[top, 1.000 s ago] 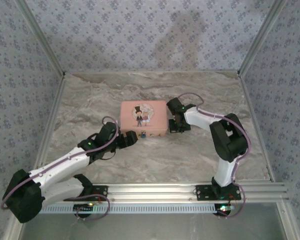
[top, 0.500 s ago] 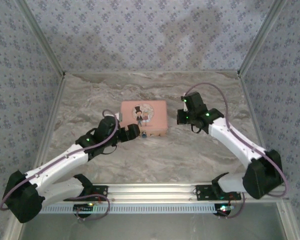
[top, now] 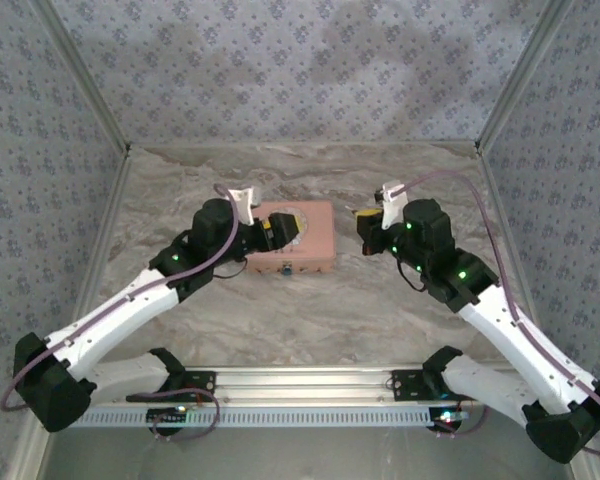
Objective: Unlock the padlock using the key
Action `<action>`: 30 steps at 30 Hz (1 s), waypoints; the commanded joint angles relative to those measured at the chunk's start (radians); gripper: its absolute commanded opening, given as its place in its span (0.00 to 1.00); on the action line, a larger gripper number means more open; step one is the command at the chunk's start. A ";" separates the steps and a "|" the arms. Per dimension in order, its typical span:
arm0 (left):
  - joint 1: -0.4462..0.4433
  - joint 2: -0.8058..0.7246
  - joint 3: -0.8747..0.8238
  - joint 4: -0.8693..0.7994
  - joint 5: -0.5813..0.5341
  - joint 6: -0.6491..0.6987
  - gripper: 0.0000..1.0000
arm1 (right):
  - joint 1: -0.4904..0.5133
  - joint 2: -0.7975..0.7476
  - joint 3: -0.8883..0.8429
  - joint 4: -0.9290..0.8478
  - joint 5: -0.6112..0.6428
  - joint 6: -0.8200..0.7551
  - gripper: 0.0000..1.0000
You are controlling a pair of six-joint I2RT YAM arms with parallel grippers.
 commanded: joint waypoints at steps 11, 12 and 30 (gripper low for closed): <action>-0.070 0.116 0.127 0.212 0.120 -0.056 0.62 | 0.157 -0.005 -0.005 0.052 0.059 -0.037 0.00; -0.073 0.124 0.133 0.217 0.126 -0.058 0.59 | 0.166 -0.004 -0.006 0.054 0.063 -0.036 0.00; -0.098 0.158 0.165 0.211 0.137 -0.055 0.18 | 0.202 -0.008 -0.009 0.070 0.096 -0.041 0.00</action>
